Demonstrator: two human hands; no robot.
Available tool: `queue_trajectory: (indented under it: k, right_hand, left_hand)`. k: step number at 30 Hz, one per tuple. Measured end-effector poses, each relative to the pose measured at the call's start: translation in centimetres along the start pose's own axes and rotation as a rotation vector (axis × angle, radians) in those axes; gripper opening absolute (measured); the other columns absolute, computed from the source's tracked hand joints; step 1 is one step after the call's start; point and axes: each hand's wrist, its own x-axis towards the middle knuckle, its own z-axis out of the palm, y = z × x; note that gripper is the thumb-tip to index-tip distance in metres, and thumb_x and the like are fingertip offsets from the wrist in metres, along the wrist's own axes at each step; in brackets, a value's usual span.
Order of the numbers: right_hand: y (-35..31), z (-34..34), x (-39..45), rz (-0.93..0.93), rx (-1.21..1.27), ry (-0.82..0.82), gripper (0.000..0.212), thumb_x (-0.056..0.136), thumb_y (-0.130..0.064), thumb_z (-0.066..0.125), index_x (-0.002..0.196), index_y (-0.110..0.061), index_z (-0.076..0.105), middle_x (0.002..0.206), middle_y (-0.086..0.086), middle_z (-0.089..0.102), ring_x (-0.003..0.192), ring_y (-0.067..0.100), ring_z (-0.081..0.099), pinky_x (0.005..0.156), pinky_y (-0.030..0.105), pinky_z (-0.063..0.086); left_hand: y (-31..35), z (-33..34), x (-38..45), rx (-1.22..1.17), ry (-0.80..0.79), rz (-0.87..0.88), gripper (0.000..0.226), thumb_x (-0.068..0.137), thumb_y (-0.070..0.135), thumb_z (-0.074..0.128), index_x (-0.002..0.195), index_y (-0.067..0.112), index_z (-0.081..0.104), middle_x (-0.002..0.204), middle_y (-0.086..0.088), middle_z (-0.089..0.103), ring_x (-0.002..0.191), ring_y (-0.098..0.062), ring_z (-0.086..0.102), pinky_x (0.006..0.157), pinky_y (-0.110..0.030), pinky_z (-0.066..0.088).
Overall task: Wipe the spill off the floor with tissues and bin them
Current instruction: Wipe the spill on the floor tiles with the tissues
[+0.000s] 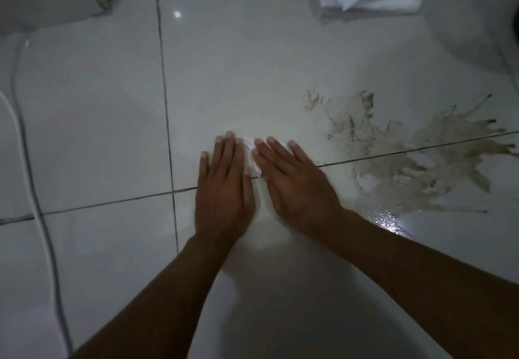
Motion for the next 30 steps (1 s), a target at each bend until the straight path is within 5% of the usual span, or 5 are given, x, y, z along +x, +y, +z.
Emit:
queue_trajectory:
  k: [7, 12, 17, 23, 30]
  right_hand:
    - [-0.8, 0.0, 3.2, 0.326, 0.070, 0.067, 0.047, 0.106, -0.018, 0.027, 0.152, -0.004, 0.029, 0.161, 0.012, 0.025, 0.151, 0.025, 0.017, 0.125, 0.043, 0.010]
    - [-1.1, 0.5, 4.5, -0.026, 0.022, -0.077, 0.057, 0.100, -0.026, 0.015, 0.153, -0.008, 0.025, 0.162, 0.009, 0.022, 0.151, 0.022, 0.017, 0.124, 0.040, 0.006]
    - [-2.6, 1.1, 7.2, 0.146, 0.053, -0.072, 0.054, 0.105, -0.021, 0.029, 0.156, -0.010, 0.015, 0.165, 0.007, 0.010, 0.153, 0.020, 0.006, 0.124, 0.040, 0.000]
    - [-2.6, 0.6, -0.2, -0.025, 0.013, -0.043, 0.048, 0.103, -0.019, 0.035, 0.151, -0.010, 0.035, 0.159, 0.006, 0.030, 0.149, 0.022, 0.026, 0.123, 0.045, 0.018]
    - [-2.2, 0.7, 0.2, 0.419, 0.092, 0.076, 0.050, 0.103, -0.012, 0.025, 0.152, -0.005, 0.027, 0.162, 0.011, 0.022, 0.152, 0.025, 0.015, 0.125, 0.044, 0.008]
  left_hand:
    - [0.3, 0.4, -0.8, -0.026, 0.065, -0.089, 0.056, 0.102, 0.026, 0.022, 0.153, 0.005, 0.021, 0.162, -0.011, 0.018, 0.153, -0.020, 0.008, 0.125, -0.044, 0.008]
    - [0.1, 0.2, -1.0, -0.087, 0.120, -0.184, 0.057, 0.101, 0.026, 0.020, 0.153, 0.003, 0.023, 0.162, -0.011, 0.020, 0.152, -0.020, 0.011, 0.125, -0.039, 0.009]
    - [-1.4, -0.1, -2.4, -0.055, 0.063, -0.130, 0.056, 0.101, 0.024, 0.024, 0.154, 0.004, 0.021, 0.163, -0.011, 0.016, 0.153, -0.020, 0.007, 0.125, -0.040, 0.006]
    - [-1.7, -0.2, -3.0, 0.009, 0.041, -0.108, 0.058, 0.100, 0.026, 0.023, 0.153, 0.003, 0.020, 0.163, -0.012, 0.015, 0.153, -0.022, 0.006, 0.125, -0.044, 0.007]
    - [-1.4, -0.1, -2.9, 0.028, 0.019, -0.121, 0.060, 0.101, 0.030, 0.022, 0.155, 0.006, 0.012, 0.165, -0.009, 0.008, 0.153, -0.019, -0.001, 0.125, -0.039, 0.002]
